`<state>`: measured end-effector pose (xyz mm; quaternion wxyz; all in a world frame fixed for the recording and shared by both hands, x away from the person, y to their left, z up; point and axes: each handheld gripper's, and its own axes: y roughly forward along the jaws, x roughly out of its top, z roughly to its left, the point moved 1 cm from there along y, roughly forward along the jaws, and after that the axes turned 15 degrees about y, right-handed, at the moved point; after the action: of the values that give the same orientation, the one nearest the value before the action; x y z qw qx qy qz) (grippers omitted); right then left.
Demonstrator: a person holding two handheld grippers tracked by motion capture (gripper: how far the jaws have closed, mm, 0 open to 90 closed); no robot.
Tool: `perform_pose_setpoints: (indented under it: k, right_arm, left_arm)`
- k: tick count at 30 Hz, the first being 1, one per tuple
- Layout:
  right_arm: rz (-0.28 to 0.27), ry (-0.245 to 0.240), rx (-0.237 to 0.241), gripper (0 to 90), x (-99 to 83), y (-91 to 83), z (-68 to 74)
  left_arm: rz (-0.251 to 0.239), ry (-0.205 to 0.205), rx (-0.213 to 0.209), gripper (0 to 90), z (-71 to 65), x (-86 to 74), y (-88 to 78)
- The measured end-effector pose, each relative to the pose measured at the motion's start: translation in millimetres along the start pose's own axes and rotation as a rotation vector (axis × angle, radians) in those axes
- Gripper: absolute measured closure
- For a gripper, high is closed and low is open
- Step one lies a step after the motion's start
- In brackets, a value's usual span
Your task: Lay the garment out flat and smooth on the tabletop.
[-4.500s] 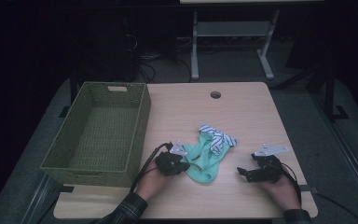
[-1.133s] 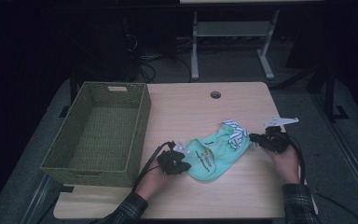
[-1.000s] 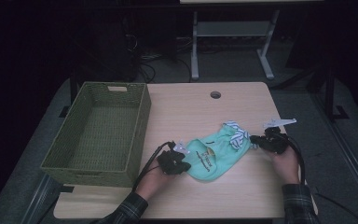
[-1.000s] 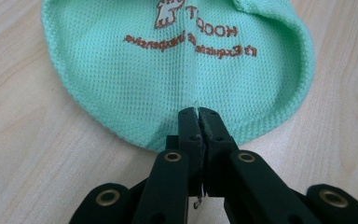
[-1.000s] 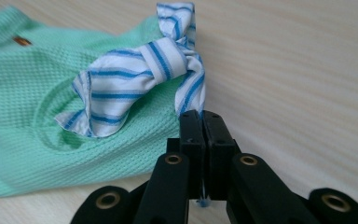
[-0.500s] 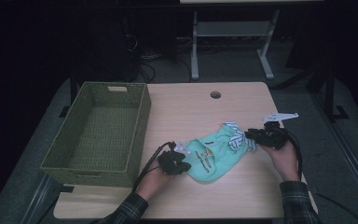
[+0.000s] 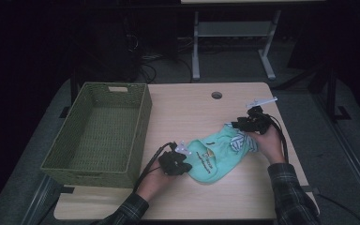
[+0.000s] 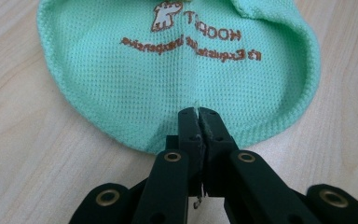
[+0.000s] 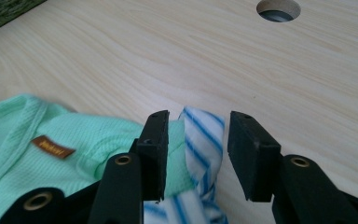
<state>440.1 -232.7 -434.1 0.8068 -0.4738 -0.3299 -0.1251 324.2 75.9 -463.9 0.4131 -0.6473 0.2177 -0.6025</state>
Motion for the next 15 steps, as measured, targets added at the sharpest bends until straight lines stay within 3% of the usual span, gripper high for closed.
perform_pose_setpoints:
  k: [6, 9, 15]
  right_arm:
    - [0.037, 0.035, -0.024, 55.9, -0.4, 21.2, -6.0]
    - [0.057, 0.050, -0.013, 57.2, -2.8, 26.8, -9.2]
    - [0.094, 0.059, 0.018, 74.4, -5.6, 33.8, -9.2]
  left_arm:
    - [0.001, 0.001, 0.000, 87.9, 0.0, 0.1, 0.0]
    - [0.001, 0.001, 0.000, 87.9, 0.0, 0.1, 0.0]
    - [0.001, 0.002, 0.000, 87.9, 0.0, 0.1, 0.0]
